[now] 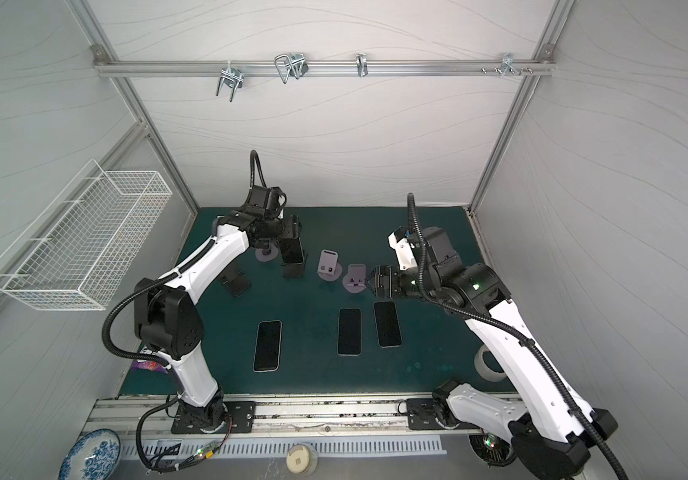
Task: Remove the phone from the phone stand
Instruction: 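Lift the mint-framed phone up off the black stand with the left gripper, then carry the mint-framed phone toward the robot while the right gripper moves inward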
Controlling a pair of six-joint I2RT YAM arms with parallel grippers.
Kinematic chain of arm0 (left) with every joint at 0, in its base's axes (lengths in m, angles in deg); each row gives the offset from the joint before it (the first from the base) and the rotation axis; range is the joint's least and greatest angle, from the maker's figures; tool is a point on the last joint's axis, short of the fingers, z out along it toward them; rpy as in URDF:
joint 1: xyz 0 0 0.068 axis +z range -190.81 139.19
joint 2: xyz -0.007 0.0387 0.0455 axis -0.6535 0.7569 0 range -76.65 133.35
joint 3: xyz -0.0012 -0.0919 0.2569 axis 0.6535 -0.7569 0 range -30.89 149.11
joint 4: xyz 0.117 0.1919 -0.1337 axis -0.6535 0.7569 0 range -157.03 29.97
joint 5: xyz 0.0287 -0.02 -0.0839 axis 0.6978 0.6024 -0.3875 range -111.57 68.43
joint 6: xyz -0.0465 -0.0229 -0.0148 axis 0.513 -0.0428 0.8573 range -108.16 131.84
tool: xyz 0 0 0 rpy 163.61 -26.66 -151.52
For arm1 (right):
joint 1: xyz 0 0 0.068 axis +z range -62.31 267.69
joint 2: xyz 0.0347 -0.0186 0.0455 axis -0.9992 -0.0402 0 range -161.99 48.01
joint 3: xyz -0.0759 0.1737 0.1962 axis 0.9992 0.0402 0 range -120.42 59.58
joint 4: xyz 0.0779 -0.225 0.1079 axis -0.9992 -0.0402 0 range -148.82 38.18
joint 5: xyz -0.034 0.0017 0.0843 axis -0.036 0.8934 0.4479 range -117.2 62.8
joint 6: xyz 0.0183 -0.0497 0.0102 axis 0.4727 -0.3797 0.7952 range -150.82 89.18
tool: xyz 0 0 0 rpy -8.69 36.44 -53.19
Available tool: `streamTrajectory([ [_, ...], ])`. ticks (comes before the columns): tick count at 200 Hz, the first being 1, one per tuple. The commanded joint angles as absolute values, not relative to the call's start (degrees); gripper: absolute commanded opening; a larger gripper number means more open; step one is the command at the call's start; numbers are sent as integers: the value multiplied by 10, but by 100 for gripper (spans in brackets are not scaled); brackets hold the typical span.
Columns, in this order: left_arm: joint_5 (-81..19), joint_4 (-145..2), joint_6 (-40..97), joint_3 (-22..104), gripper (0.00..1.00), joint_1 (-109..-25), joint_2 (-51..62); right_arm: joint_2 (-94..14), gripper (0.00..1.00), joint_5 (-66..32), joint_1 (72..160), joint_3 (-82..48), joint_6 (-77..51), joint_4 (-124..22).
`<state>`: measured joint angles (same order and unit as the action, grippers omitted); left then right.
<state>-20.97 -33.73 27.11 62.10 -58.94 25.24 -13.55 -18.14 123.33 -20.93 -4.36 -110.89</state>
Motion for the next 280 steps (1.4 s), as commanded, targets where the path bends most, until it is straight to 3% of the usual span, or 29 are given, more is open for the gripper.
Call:
streamTrajectory([
  [1, -223, -356, 286, 610, 53, -592, 206, -134, 80, -177, 1249, -204, -28, -1096],
  [165, -274, -272, 276, 500, 49, -617, 20, -141, 75, -220, 1361, -144, 65, -1029],
  [280, -299, -232, 290, 446, 48, -664, -48, -161, 75, -271, 1448, -144, 103, -1018],
])
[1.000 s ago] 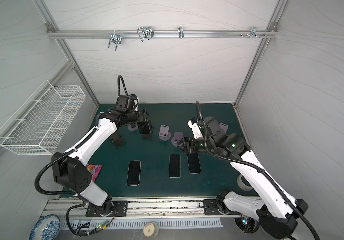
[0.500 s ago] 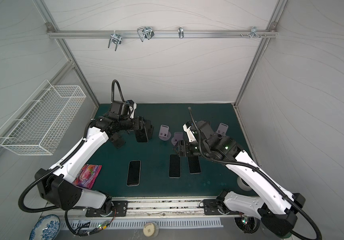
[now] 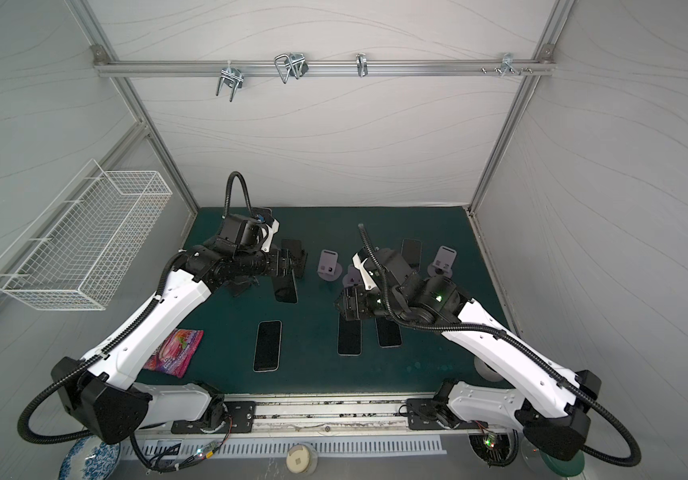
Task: Remove the phone from the phone stand
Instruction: 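Carry the mint-framed phone toward the robot while the right gripper moves inward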
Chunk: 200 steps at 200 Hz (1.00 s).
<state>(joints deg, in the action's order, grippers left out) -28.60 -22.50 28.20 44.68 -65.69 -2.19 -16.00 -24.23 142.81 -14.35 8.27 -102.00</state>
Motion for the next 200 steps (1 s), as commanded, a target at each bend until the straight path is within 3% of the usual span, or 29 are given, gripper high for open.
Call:
streamTrajectory([
  [1, -299, -232, 290, 445, 48, -664, -48, -161, 75, -271, 1449, -143, 104, -1018],
  [140, -321, -242, 339, 362, 33, -693, -74, -130, 76, -330, 1521, -99, 178, -1045],
  [200, -325, -258, 346, 359, 33, -709, -34, -115, 76, -354, 1522, -94, 174, -1060],
])
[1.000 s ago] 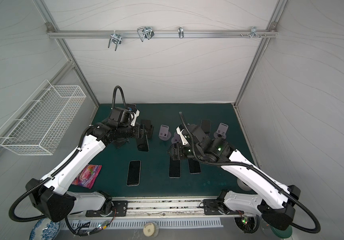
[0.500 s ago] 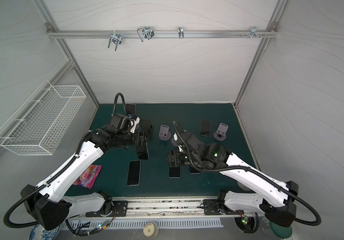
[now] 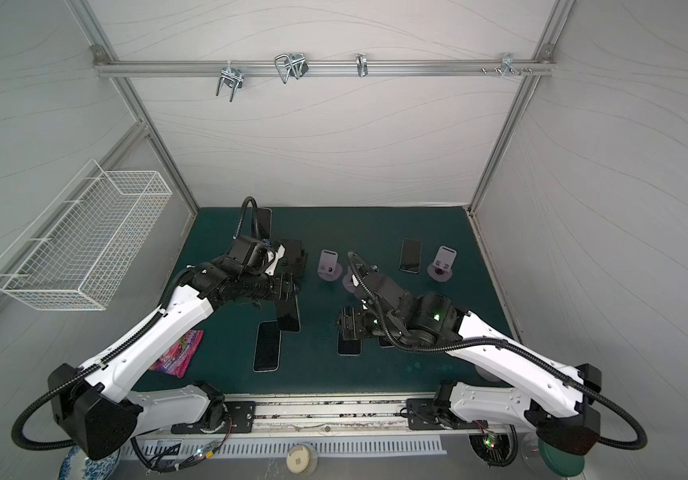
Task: Remove the phone from the phone stand
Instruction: 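Carry the mint-framed phone toward the robot while the right gripper moves inward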
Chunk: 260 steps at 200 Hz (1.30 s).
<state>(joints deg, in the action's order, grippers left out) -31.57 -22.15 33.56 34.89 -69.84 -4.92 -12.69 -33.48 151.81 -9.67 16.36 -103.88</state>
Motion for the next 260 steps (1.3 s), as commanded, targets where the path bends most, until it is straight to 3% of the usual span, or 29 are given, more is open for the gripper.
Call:
streamTrajectory([
  [1, -325, -258, 346, 359, 33, -709, -33, -115, 76, -354, 1522, -94, 174, -1060],
  [156, -313, -226, 312, 370, 33, -723, 43, -171, 77, -315, 1499, -82, 123, -1009],
  [260, -305, -184, 288, 424, 29, -728, 103, -127, 76, -297, 1431, -57, 89, -1001],
])
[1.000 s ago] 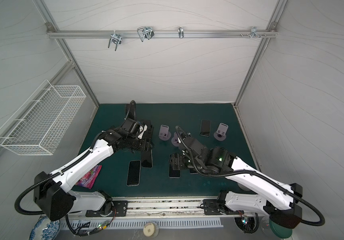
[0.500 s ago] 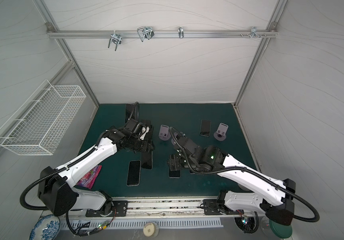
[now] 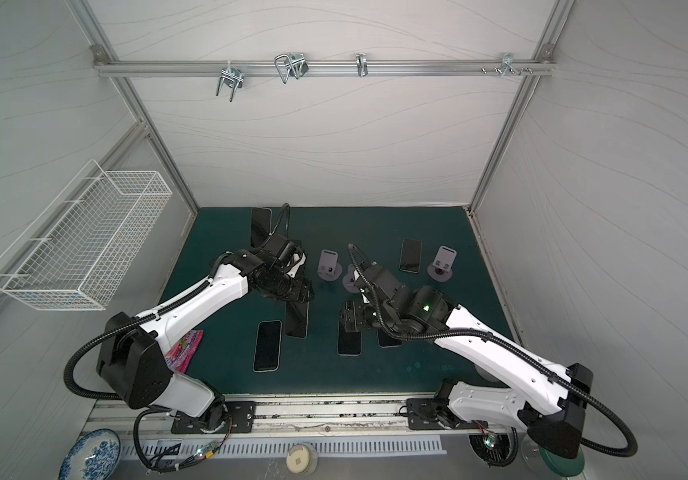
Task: Remove the phone from the phone stand
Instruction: 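Carry the mint-framed phone toward the robot while the right gripper moves inward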
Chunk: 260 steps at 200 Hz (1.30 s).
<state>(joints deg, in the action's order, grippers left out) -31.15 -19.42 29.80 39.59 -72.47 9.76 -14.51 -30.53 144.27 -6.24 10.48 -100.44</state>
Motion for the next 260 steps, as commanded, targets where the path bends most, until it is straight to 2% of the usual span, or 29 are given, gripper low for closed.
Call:
streamTrajectory([
  [1, -305, -184, 289, 424, 29, -728, 104, -127, 76, -297, 1431, -57, 89, -1001],
  [59, -303, -194, 296, 430, 21, -735, 123, -118, 76, -285, 1406, -57, 57, -997],
  [127, -307, -184, 298, 457, 19, -745, 153, -105, 76, -294, 1390, -80, 17, -1017],
  [146, -311, -169, 293, 477, 12, -749, 171, -90, 76, -303, 1388, -71, 11, -1008],
  [186, -310, -161, 288, 493, 11, -756, 190, -74, 76, -308, 1381, -45, 7, -980],
  [260, -317, -164, 303, 473, 10, -766, 200, -116, 76, -274, 1379, -43, 5, -965],
])
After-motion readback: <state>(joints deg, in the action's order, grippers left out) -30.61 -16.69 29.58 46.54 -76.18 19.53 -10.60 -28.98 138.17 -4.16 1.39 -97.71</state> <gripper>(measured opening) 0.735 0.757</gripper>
